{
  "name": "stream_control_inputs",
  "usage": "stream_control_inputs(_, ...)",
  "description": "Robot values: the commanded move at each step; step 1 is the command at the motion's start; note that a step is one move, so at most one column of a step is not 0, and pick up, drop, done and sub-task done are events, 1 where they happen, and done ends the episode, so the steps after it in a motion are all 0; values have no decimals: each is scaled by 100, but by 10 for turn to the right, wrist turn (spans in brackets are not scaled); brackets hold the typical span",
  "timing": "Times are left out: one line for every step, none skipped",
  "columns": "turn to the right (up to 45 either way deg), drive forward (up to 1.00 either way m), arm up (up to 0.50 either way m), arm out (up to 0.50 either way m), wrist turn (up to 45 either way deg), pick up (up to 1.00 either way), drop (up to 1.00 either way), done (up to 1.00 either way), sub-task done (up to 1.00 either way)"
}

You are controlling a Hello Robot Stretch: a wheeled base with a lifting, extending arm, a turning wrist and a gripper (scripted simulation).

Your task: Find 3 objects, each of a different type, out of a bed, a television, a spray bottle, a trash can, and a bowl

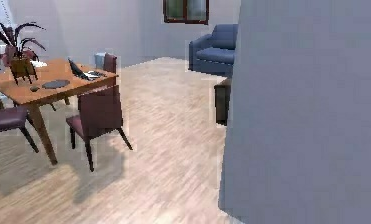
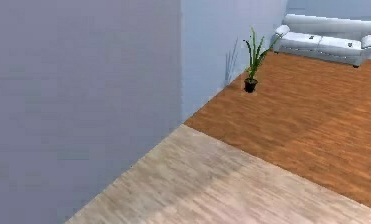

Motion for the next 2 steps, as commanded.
stream_control_inputs(-30,0,0,0,0,0,0,0,0)
stream_control_inputs(0,70,0,0,0,0,0,0,0)
